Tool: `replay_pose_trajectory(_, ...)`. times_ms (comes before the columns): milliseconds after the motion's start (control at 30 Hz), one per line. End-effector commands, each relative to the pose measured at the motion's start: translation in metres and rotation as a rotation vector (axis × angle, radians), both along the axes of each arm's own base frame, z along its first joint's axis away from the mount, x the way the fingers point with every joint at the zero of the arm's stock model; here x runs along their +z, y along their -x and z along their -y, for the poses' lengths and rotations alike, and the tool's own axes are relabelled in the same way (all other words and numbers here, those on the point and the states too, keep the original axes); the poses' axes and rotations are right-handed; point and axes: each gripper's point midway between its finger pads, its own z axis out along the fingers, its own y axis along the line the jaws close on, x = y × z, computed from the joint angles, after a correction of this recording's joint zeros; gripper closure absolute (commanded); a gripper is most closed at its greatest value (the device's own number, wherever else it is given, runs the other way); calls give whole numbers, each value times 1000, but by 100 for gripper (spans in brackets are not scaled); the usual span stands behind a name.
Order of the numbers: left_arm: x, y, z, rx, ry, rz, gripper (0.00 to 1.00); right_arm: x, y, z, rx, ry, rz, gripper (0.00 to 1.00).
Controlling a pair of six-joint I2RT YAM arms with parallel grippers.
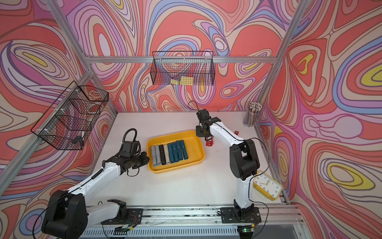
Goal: Put the pruning pliers into the storage box
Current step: Pick up the pruning pliers from the center of the board.
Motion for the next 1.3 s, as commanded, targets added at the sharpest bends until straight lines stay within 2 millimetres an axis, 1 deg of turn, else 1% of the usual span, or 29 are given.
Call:
replay_pose_trajectory(0, -2, 0, -2, 3, -24, -25, 98, 8, -5, 14, 4, -5, 14, 72)
replay_pose_trajectory(133, -1, 0, -3, 7, -29, -23, 98, -1, -15, 30, -15, -4, 7, 72)
replay_pose_trajectory(367, 2, -2, -3, 5, -37, -20, 98, -16, -32, 51, -40, 3, 1, 72)
replay_pose_trajectory(467, 1, -3, -4, 10, -38, -24, 98, -24, -39, 59, -50, 0, -3, 72)
replay_pose_trajectory(567, -1, -3, -4, 12, -39, -29, 98, -31, -43, 61, -47, -1, -13, 73)
replay_pose_trajectory(867, -3, -1, -6, 17, -52, -38, 98, -51, -48, 64, -50, 6, -44, 74)
replay_pose_trajectory(1067, -7, -2, -5, 16, -47, -45, 98, -54, -44, 53, -45, -60, -63, 75)
replay_pose_trajectory(1267, -9, -3, -4, 12, -44, -49, 97, -63, -36, 46, -55, -119, -83, 75)
